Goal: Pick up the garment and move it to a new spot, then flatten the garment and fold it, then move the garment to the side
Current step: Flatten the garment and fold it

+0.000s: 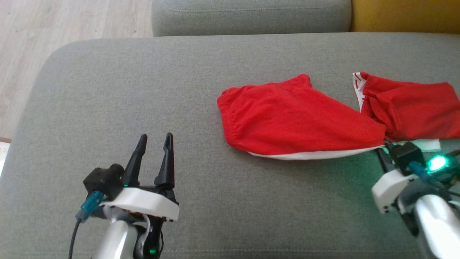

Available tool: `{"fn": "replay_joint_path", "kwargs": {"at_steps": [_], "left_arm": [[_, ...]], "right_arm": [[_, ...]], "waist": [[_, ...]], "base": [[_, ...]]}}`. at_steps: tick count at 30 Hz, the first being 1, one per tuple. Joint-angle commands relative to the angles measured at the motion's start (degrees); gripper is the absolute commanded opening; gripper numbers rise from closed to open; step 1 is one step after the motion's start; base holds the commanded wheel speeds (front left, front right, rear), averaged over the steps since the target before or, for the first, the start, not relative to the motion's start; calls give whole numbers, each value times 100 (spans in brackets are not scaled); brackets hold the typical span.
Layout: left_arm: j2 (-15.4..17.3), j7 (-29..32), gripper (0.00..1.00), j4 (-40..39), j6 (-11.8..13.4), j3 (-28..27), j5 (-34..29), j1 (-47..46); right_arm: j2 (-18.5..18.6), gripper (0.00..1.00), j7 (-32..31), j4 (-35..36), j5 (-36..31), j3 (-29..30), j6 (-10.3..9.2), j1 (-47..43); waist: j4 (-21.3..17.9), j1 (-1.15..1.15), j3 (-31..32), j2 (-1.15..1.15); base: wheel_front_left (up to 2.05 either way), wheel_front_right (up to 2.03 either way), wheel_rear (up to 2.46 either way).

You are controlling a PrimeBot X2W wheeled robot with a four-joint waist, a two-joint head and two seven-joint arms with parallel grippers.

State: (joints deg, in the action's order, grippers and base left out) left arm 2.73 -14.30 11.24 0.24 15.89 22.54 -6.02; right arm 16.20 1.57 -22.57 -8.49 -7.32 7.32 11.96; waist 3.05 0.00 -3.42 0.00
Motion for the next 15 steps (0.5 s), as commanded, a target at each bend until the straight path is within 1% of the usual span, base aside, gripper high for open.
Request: {"fn": "replay_joint_path", "kwargs": {"at_steps": [1,5,6,7,8,11,15], "left_arm": [[15,-70,100,-199,30,-159,60,-197],[15,-70,100,-207,50,-117,105,-210],[15,-70,100,-207,53,-109,115,-207],[15,-70,100,-200,53,-100,121,-202],[15,-70,100,-190,49,-91,121,-198],[15,-70,100,-150,31,-77,103,-193],[15,-70,100,-140,28,-97,85,-206]], "right_arm": [[232,0,-121,287,2,-153,17,-47],[395,0,-411,503,175,-202,17,-288],[403,22,-454,553,192,-208,17,-347],[401,80,-491,600,194,-203,17,-402],[376,100,-541,631,197,-171,17,-453],[242,100,-640,724,191,27,17,-606],[-88,100,-695,911,161,498,17,-821]], "waist": [[2,0,4,0],[11,0,1,0],[7,0,-3,0],[-1,0,-7,0],[-12,0,-8,0],[-57,0,6,0],[-160,0,29,0]], "base": [[0,0,0],[0,0,0],[0,0,0],[0,0,0],[0,0,0],[0,0,0],[0,0,0]]}}
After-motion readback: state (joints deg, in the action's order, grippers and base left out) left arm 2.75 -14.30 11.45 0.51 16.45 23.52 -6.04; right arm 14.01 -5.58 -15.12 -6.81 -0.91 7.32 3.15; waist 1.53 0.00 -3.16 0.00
